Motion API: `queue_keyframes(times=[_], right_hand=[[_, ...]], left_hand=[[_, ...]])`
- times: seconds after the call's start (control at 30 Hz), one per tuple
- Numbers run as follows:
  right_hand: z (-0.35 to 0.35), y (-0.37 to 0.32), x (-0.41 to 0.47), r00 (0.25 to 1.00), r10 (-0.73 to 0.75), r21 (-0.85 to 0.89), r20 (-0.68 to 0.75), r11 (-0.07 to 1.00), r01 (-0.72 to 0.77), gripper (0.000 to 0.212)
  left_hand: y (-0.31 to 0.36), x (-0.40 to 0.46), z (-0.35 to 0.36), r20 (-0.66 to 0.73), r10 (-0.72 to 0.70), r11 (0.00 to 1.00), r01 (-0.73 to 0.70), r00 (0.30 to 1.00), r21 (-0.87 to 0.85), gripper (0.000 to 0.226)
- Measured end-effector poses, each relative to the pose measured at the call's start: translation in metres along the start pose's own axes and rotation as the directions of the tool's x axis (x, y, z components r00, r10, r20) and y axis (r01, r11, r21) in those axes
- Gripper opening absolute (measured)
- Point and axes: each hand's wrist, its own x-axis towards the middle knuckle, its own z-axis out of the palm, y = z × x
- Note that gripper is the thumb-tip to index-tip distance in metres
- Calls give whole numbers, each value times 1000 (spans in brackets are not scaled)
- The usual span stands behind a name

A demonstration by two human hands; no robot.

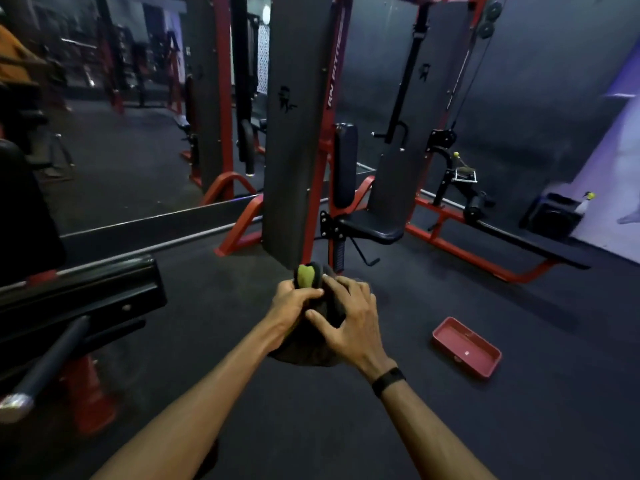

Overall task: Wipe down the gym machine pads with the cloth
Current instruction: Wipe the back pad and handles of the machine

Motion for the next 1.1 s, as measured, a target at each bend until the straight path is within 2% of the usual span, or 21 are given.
queue_keyframes(times=[0.1,0.17,0.23,0.27,0.3,0.33,0.4,0.47,0.53,0.63,0.73,0.8,0.9,1.0,1.1], right_hand=[[-7,23,25,999,28,180,-21,983,-24,65],[-7,39,55,996,88,151,9,985,-88,69],[-4,56,92,969,158,104,191,978,-180,74],[-5,62,109,933,180,95,310,971,-219,73],[-4,67,127,888,182,131,422,957,-259,71],[-5,70,143,843,162,205,513,930,-304,66],[-1,73,174,756,121,335,644,843,-421,53],[10,75,200,690,76,337,720,831,-443,46],[29,75,228,710,75,287,700,881,-376,42],[56,67,260,777,75,309,625,890,-335,31],[78,52,284,852,18,340,523,913,-228,28],[97,43,306,867,-41,337,497,929,-149,22],[123,34,333,867,-125,314,482,949,-38,21],[149,29,355,865,-170,307,472,951,19,22],[175,23,373,846,-228,345,481,937,57,35]], left_hand=[[16,22,-3,-81,37,998,-33,996,45,2],[29,37,-5,-80,58,997,-54,995,52,18],[43,61,-8,-71,101,994,-99,992,39,17],[49,72,-11,-50,125,992,-124,991,21,9],[56,87,-16,-38,133,991,-133,990,-1,9],[63,102,-21,-46,143,989,-144,989,-18,20],[80,129,-33,-86,168,982,-174,982,-70,29],[95,149,-48,-96,190,976,-199,977,-92,23],[113,166,-65,-99,211,976,-215,973,-32,14],[130,193,-95,-150,255,963,-237,955,127,19],[135,213,-126,-194,352,905,-281,916,319,17],[137,223,-153,-221,383,834,-233,897,500,16],[141,231,-185,-277,412,678,-89,868,730,14],[148,232,-205,-355,387,609,52,851,791,12],[156,232,-216,-456,413,583,156,789,797,11]])
